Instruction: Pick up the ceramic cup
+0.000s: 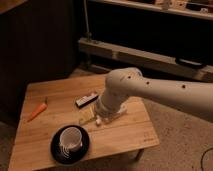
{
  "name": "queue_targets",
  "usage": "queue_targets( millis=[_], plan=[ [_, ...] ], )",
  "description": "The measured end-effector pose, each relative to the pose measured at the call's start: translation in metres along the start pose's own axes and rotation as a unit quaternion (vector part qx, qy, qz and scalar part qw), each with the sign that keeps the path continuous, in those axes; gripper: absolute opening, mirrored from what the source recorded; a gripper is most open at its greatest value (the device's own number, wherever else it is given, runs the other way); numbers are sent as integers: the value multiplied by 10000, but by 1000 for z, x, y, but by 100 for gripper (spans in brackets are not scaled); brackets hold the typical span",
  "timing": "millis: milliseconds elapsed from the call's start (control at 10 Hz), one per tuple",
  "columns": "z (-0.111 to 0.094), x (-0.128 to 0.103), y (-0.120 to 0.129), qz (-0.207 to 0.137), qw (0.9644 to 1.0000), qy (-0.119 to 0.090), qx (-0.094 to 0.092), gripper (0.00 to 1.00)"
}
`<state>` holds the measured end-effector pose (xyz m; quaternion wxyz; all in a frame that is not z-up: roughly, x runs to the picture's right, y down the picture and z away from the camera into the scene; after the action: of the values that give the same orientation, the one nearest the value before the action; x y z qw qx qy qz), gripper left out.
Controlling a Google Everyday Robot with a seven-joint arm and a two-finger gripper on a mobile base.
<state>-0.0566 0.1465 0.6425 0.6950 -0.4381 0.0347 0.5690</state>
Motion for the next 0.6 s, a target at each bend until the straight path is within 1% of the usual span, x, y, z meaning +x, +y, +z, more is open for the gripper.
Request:
queue_targets(
  millis=[100,300,600],
  plan=[
    [13,-5,4,-130,9998,95,-80,80],
    [36,-5,10,-309,9988,312,-200,80],
    [57,3,19,-435,9970,525,-369,80]
  ],
)
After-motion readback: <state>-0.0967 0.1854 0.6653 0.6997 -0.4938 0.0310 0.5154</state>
